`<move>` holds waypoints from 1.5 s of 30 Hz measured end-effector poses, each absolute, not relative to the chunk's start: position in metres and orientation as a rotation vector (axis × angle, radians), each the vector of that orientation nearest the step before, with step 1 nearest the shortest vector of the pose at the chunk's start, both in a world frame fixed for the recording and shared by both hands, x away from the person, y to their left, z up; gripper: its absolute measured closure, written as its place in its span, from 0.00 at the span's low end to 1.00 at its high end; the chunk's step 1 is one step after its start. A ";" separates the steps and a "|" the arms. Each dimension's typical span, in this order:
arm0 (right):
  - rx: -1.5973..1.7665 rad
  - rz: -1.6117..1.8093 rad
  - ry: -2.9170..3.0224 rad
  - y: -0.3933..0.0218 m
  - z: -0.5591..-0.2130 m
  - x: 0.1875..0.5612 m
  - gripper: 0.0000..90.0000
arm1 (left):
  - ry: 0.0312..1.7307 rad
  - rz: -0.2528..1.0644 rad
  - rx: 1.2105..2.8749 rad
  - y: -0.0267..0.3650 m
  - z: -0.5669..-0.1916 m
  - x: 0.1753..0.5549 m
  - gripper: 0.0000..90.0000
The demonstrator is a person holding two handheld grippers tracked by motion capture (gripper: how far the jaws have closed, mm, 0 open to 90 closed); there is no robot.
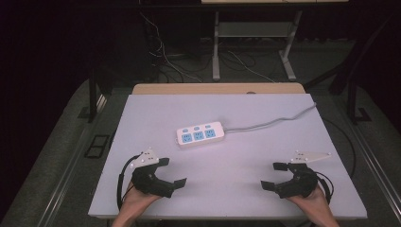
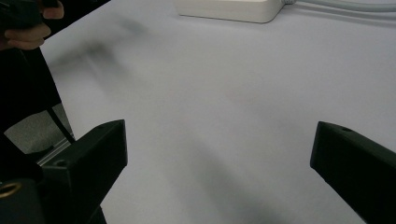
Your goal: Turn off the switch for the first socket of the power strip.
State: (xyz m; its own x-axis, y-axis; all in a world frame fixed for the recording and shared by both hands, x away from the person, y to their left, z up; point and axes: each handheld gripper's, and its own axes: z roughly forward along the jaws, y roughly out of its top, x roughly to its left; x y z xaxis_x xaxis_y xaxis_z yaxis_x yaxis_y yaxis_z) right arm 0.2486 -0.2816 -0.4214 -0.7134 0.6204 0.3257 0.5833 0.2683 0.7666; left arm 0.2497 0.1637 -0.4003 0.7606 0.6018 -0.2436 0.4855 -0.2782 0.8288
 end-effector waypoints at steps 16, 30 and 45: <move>1.182 1.465 2.463 -0.284 -0.421 0.249 0.04 | 0.797 0.140 2.004 0.154 -0.380 0.268 0.00; 1.174 1.469 2.459 -0.285 -0.421 0.248 0.04 | 0.798 0.122 2.029 0.150 -0.368 0.286 0.00; 1.180 1.462 2.460 -0.286 -0.421 0.248 0.04 | 0.785 0.113 2.077 0.142 -0.363 0.305 0.00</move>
State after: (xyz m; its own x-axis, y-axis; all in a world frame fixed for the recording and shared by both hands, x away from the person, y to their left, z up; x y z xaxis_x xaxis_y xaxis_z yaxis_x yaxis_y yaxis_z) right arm 0.2485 -0.2861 -0.4210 -0.7086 0.6271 0.3234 0.5839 0.2637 0.7678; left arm 0.3051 0.1417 -0.3625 0.7954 0.5706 -0.2044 0.4899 -0.4067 0.7711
